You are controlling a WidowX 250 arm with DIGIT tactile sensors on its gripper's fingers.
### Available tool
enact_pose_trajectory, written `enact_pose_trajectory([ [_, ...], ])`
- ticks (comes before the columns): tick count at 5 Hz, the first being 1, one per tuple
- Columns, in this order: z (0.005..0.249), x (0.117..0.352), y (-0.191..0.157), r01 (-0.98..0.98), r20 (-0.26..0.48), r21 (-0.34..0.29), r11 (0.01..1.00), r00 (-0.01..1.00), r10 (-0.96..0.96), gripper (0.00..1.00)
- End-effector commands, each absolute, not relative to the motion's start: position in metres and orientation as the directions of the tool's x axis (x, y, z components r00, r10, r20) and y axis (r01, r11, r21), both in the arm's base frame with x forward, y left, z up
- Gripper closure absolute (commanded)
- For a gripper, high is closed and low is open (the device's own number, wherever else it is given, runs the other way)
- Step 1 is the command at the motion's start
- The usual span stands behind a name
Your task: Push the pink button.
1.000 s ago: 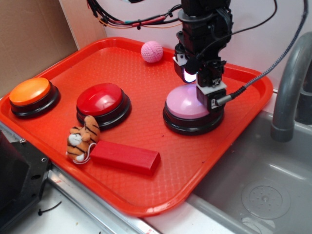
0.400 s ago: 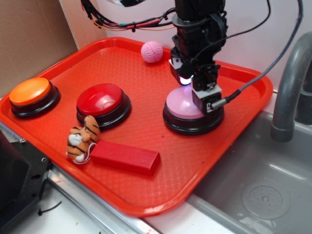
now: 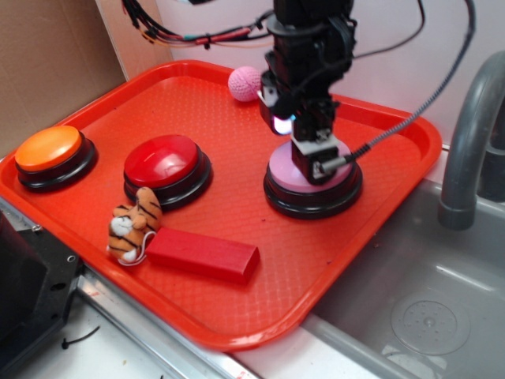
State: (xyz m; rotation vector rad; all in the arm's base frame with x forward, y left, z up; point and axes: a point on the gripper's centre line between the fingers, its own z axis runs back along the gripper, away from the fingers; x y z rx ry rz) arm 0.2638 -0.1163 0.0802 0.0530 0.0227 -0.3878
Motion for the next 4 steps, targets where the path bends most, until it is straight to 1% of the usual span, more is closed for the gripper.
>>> enact_pose_trajectory([
  [1,0.126,0.271,-0.132,0.396,0.094,0.059,0.916,0.912,-0.4,0.0],
  [2,0.144,0.268,-0.135,0.377,0.101,0.077,0.923,0.918,-0.384,0.0],
  [4,0.156,0.263,-0.133,0.388,0.117,0.056,0.92,0.912,-0.392,0.0],
])
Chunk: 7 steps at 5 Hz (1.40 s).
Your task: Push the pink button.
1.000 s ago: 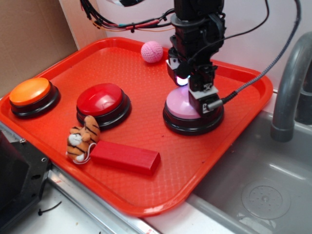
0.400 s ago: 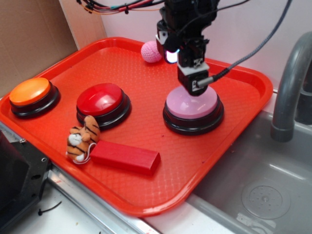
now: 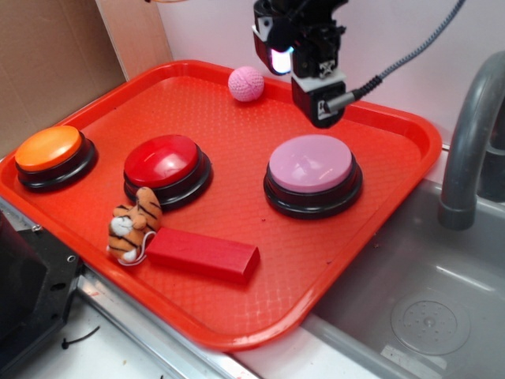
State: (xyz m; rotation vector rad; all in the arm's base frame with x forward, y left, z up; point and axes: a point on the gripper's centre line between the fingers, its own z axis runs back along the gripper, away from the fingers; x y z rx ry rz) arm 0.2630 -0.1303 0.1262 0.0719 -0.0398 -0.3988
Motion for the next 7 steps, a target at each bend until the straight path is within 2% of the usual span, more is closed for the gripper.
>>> enact_pose_trajectory([
  [1,0.164,0.261,-0.134,0.42,0.117,0.06,0.906,0.898,-0.424,0.0],
  [5,0.196,0.241,-0.132,0.393,0.18,0.044,0.918,0.901,-0.395,0.0],
  [7,0.21,0.231,-0.132,0.396,0.171,0.086,0.914,0.898,-0.405,0.0],
])
